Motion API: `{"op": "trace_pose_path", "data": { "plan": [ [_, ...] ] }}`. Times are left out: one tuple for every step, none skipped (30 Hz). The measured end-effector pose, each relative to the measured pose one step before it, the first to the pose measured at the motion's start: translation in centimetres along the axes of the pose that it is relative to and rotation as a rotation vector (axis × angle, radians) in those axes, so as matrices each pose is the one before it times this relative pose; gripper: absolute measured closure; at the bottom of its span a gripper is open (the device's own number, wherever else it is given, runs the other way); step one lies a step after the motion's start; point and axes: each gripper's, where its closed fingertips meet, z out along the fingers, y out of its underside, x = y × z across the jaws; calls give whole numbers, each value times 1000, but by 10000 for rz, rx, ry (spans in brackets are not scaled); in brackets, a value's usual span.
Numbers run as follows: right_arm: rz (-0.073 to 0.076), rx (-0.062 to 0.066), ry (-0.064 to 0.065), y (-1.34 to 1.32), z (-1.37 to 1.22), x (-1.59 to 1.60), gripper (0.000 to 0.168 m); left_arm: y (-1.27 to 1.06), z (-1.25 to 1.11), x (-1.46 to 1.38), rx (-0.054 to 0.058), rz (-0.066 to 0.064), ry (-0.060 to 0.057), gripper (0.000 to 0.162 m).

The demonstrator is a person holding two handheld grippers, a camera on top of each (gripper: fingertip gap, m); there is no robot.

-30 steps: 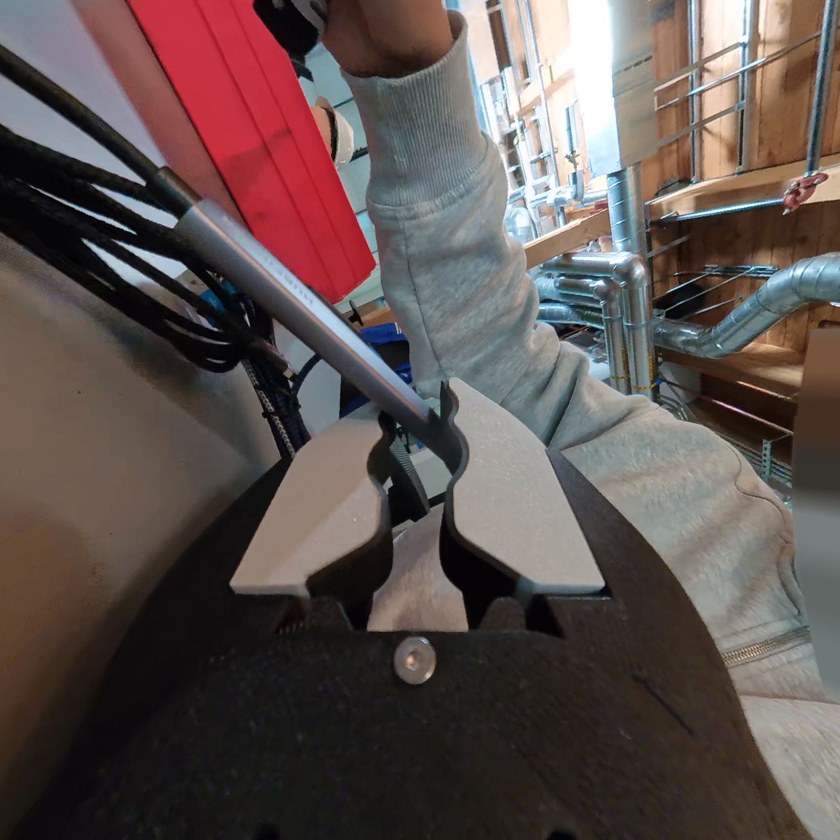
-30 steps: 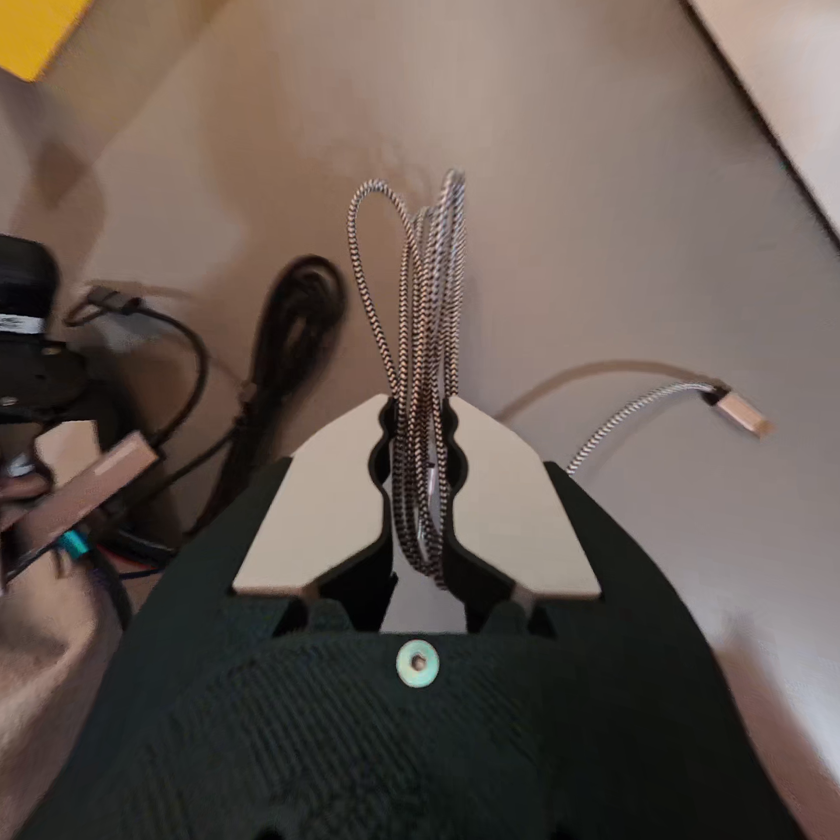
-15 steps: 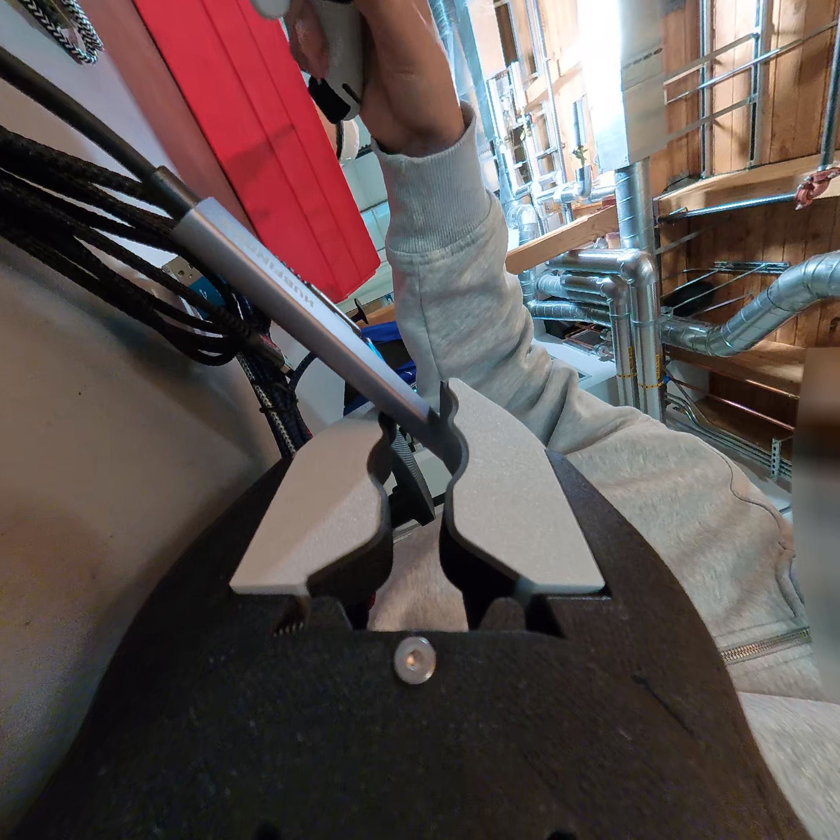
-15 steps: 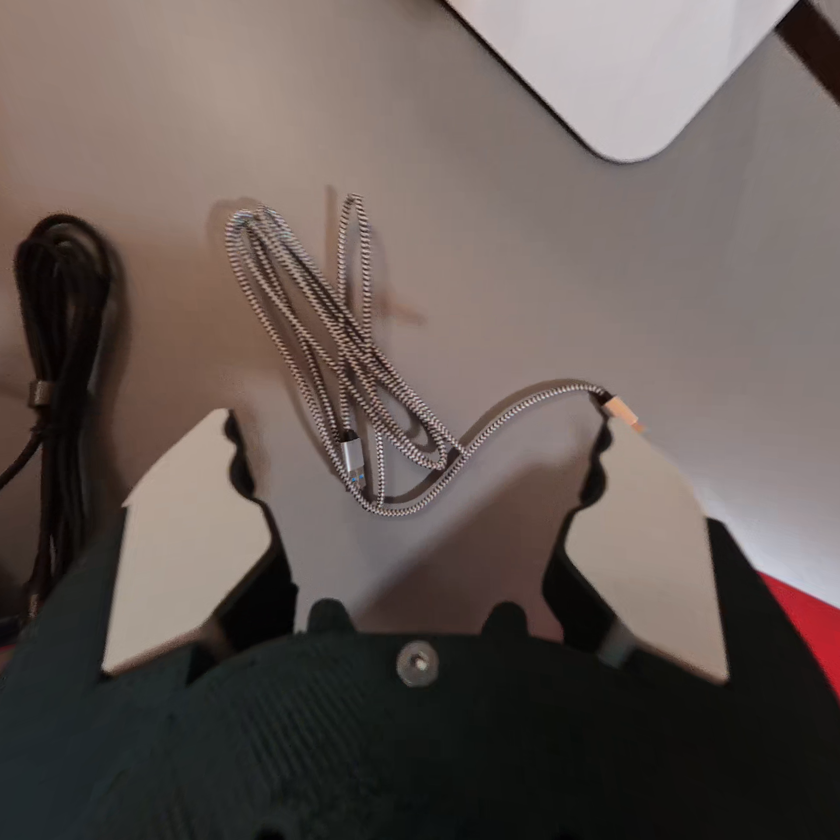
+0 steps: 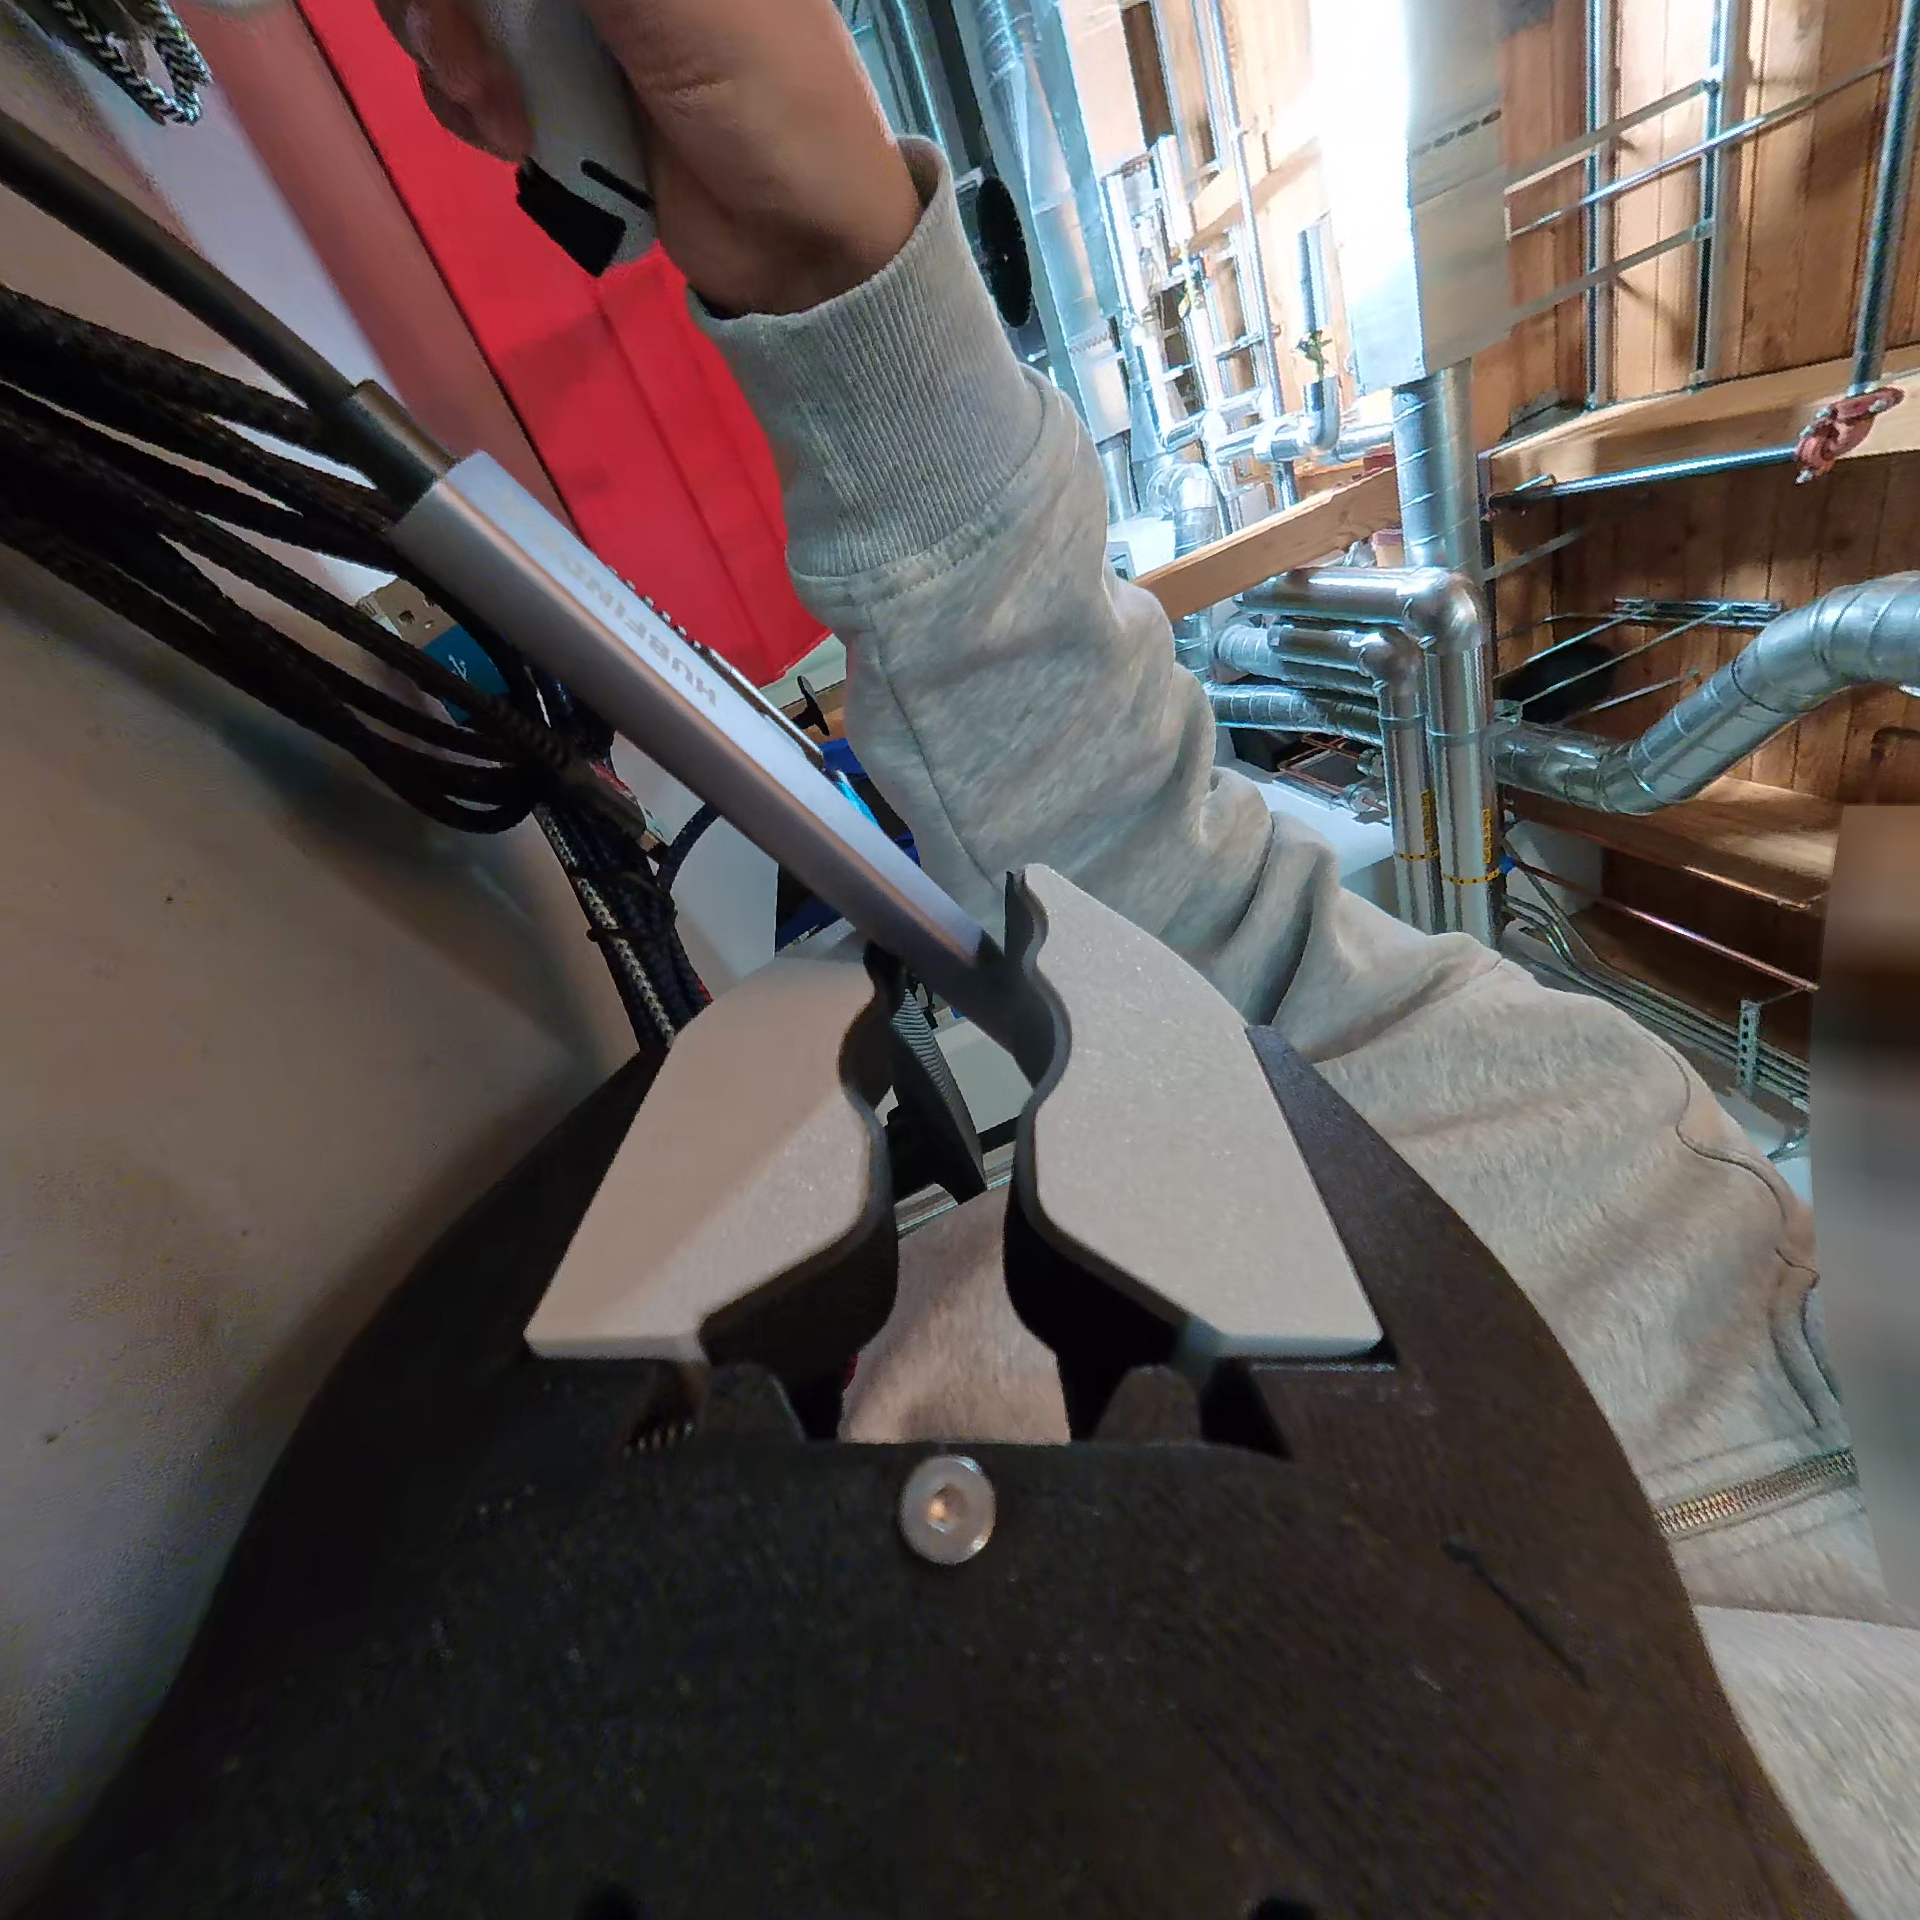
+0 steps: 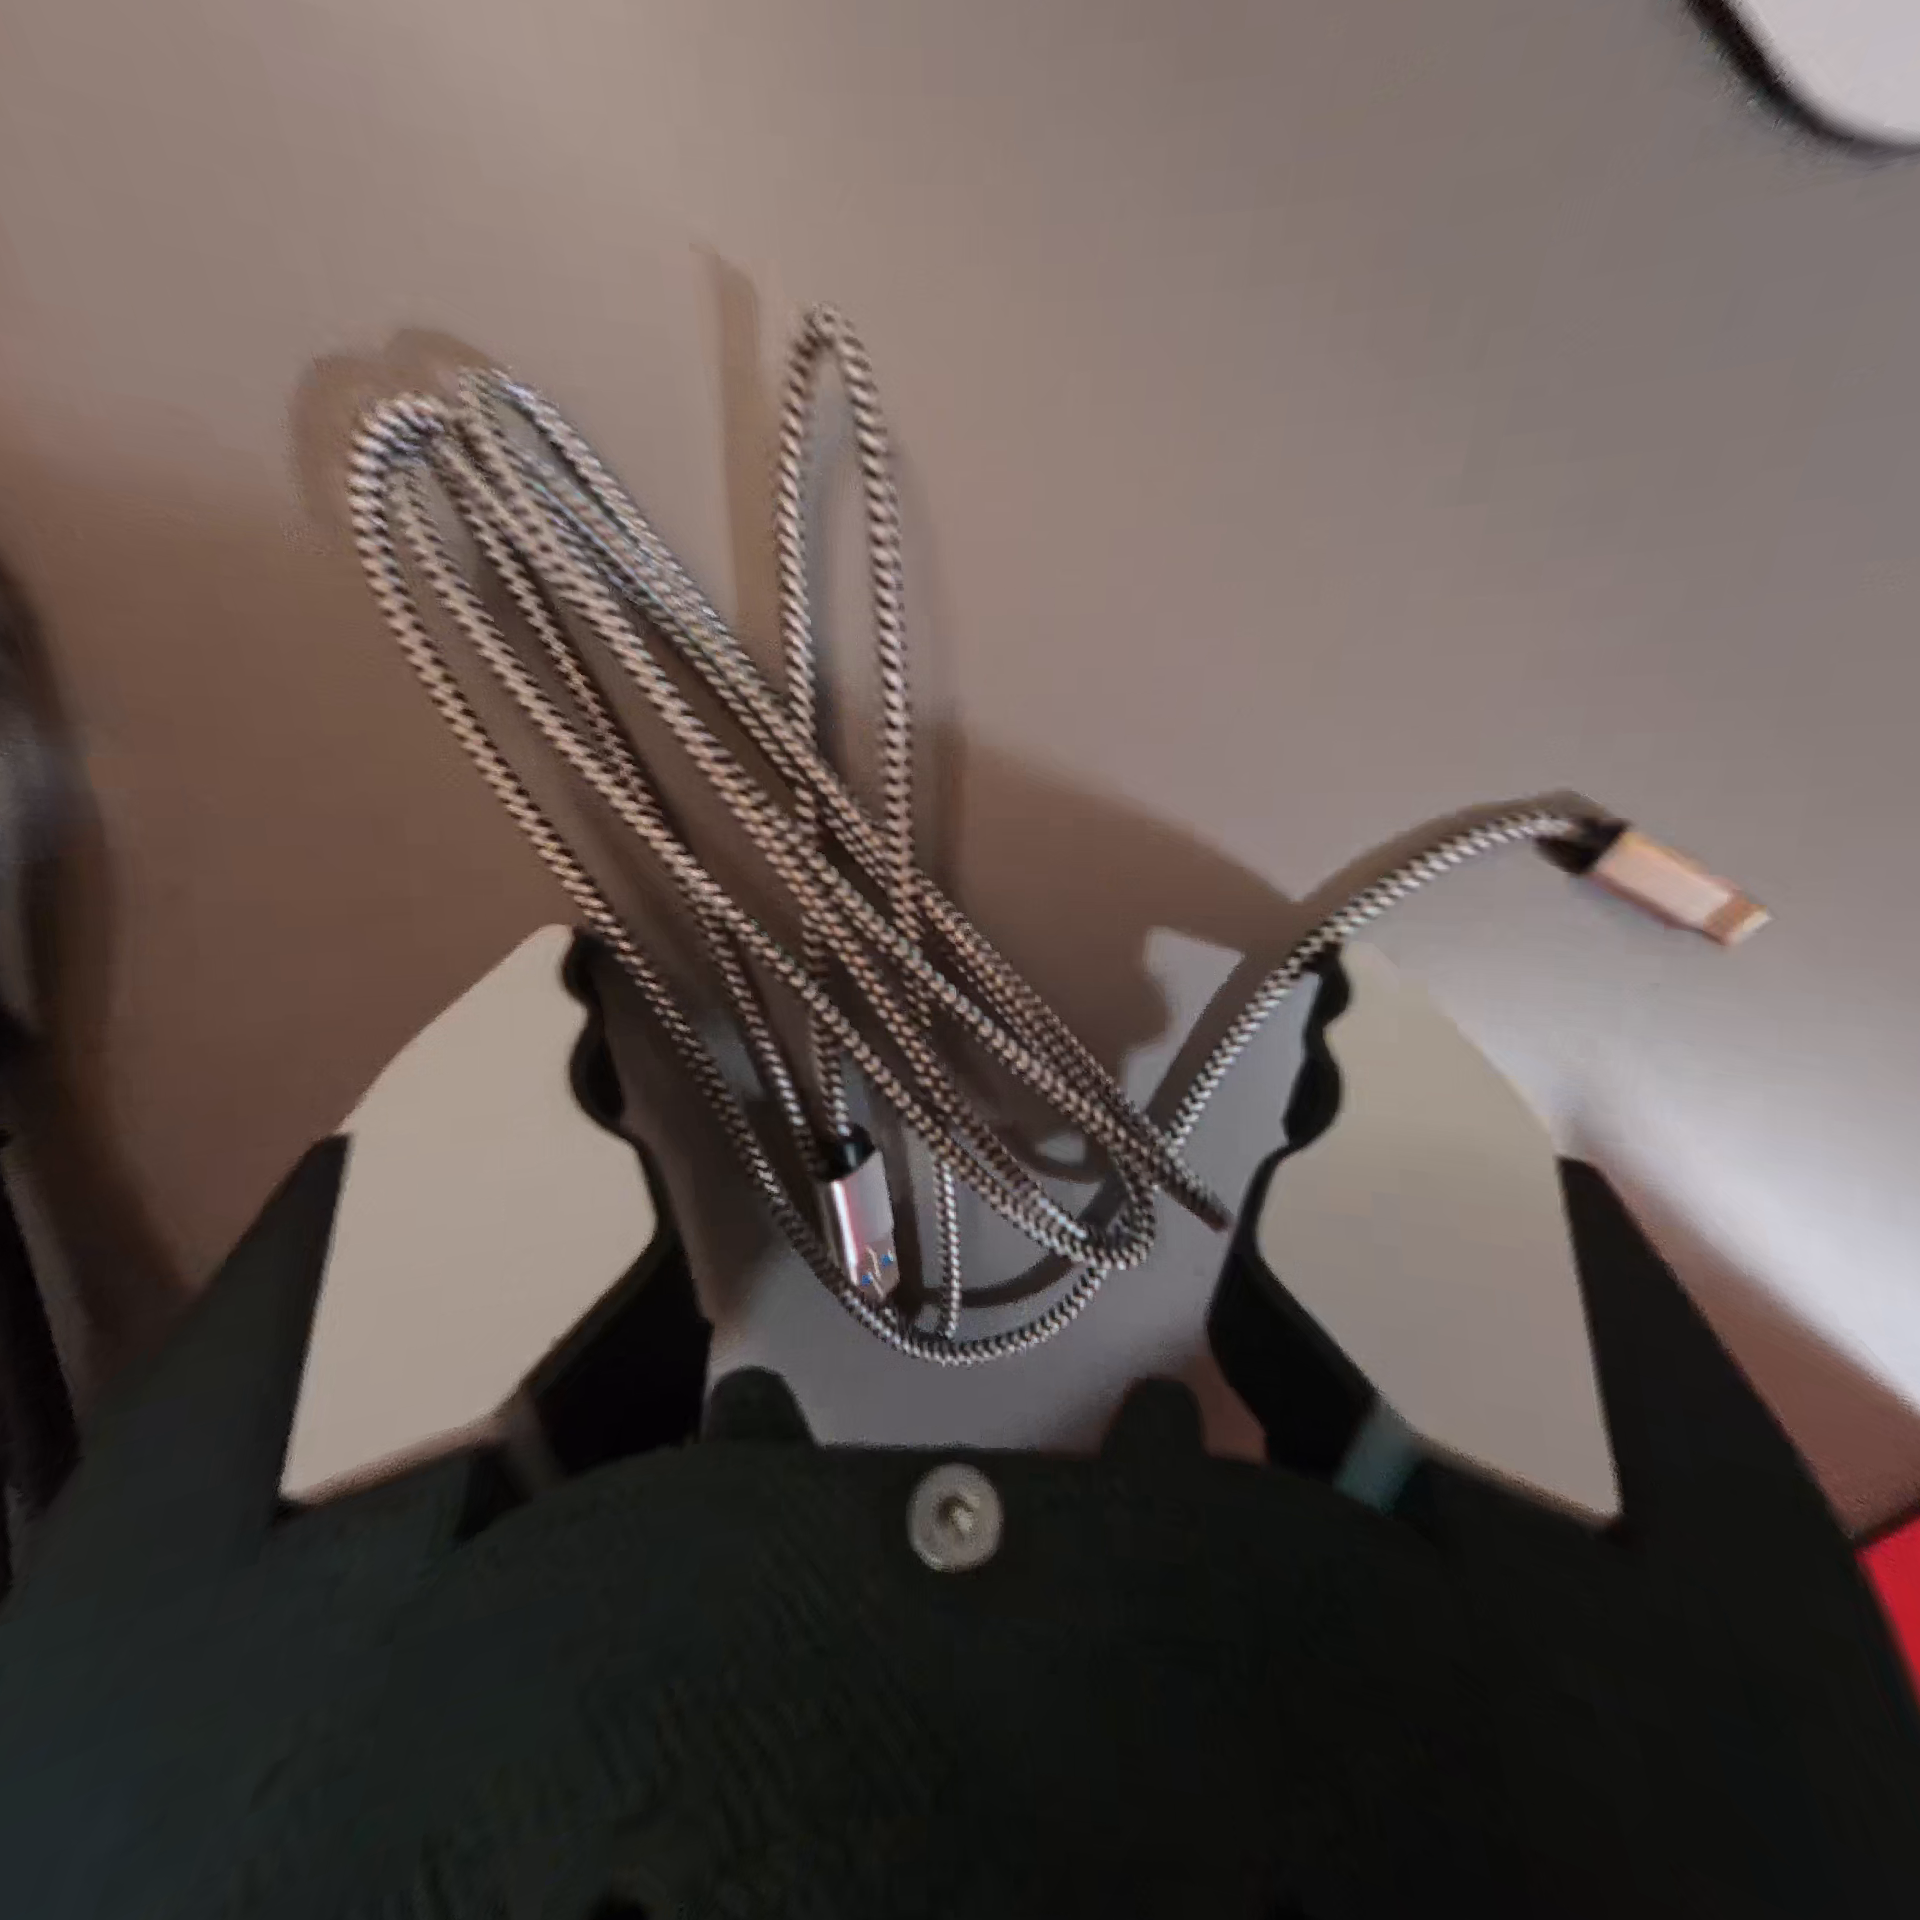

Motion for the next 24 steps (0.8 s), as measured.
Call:
{"op": "trace_pose_path", "data": {
  "plan": [
    [-296, 195, -84, -479, -99, -428, 52, -8, 8, 2, 1, -4, 2, 143],
    [-417, 192, -129, -468, -110, -526, 67, -3, -10, -2, -1, -6, 3, 143],
    [-545, 249, -181, -508, -206, -664, 102, 0, 3, -2, -2, -8, 4, 143],
    [-486, 250, -241, -438, -177, -758, 137, -6, 7, 5, 0, -6, 4, 143],
    [-310, 134, -278, -233, -7, -775, 150, 2, -2, -6, 1, -2, 1, 143],
    [-181, 64, -211, -139, 101, -651, 153, 2, -1, 0, -2, -2, -1, 143],
    [-158, 13, -73, -109, 74, -412, 153, -10, -5, 1, 3, -1, 1, 143],
    [-190, -17, -16, -65, 50, -295, 154, -5, 3, 5, 4, -3, 2, 143],
    [-197, 40, -41, -80, 42, -314, 155, 6, -4, -7, -2, -2, 1, 143],
    [-137, 115, -14, -115, -32, -252, 159, 0, -3, 13, 2, 1, 0, 143],
    [-62, 202, -11, -198, -186, -216, 159, -4, -12, 0, 5, -2, 4, 143],
    [-17, 299, -75, -343, -394, -265, 160, 2, -2, 2, 1, -7, 5, 143],
    [21, 382, -103, -463, -644, -297, 160, 4, -6, 10, 2, -3, 3, 143],
    [50, 443, -114, -577, -903, -286, 161, -7, -7, 5, 3, -6, 8, 143],
    [62, 497, -108, -686, -1144, -292, 161, -6, -8, 10, 2, -9, 10, 143],
    [75, 527, -82, -775, -1390, -258, 162, -2, 4, 4, 0, -8, 9, 143],
    [80, 531, -70, -832, -1623, -257, 161, -5, -8, 13, 1, -10, 12, 143],
    [68, 535, -85, -880, -1803, -307, 161, -7, -8, 5, 5, -10, 13, 143],
    [47, 513, -86, -866, -1961, -333, 161, -5, -12, 17, 6, -10, 12, 143],
    [11, 468, -4, -832, -2079, -250, 161, -7, -8, 2, 5, -10, 10, 143],
    [-47, 431, 105, -775, -2205, -110, 161, -21, -11, 8, 8, -10, 9, 143],
    [-97, 383, 195, -694, -2303, 38, 161, -16, -2, 8, 10, -9, 9, 143],
    [-114, 320, 295, -559, -2384, 249, 161, -10, -6, 1, 7, -13, 9, 143],
    [-120, 265, 361, -422, -2430, 429, 161, -13, -4, -3, 7, -7, 2, 143]
  ]
}}
